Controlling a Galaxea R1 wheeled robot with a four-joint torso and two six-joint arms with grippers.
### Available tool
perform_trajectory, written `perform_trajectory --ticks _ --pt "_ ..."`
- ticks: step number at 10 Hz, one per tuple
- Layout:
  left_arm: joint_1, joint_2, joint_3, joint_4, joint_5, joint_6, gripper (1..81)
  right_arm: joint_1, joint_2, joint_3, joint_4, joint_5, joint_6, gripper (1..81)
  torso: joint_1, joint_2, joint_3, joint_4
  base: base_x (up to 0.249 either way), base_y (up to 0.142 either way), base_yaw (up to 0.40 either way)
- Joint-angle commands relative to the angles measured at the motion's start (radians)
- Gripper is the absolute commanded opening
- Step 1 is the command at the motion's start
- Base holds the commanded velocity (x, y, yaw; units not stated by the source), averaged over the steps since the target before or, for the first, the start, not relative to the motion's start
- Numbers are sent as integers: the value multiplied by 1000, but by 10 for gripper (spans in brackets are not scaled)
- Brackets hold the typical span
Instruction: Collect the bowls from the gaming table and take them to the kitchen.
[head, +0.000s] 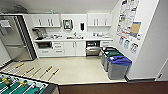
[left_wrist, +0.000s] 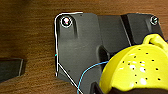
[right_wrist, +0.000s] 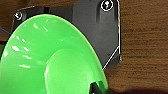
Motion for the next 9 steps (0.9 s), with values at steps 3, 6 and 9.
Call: perform_trajectory --ticks 3,6,9 --pt "-42 -12 -6 7 42 3 10 38 -10 -1 -7 -47 -2 10 0 0 0 0 179 0 0" --pt "-42 -12 -6 6 40 3 10 38 -10 -2 -7 -50 -2 10 0 0 0 0 179 0 0" --pt "-43 -7 -3 4 40 3 10 39 -10 -4 -7 -50 -2 10 0 0 0 0 179 0 0"
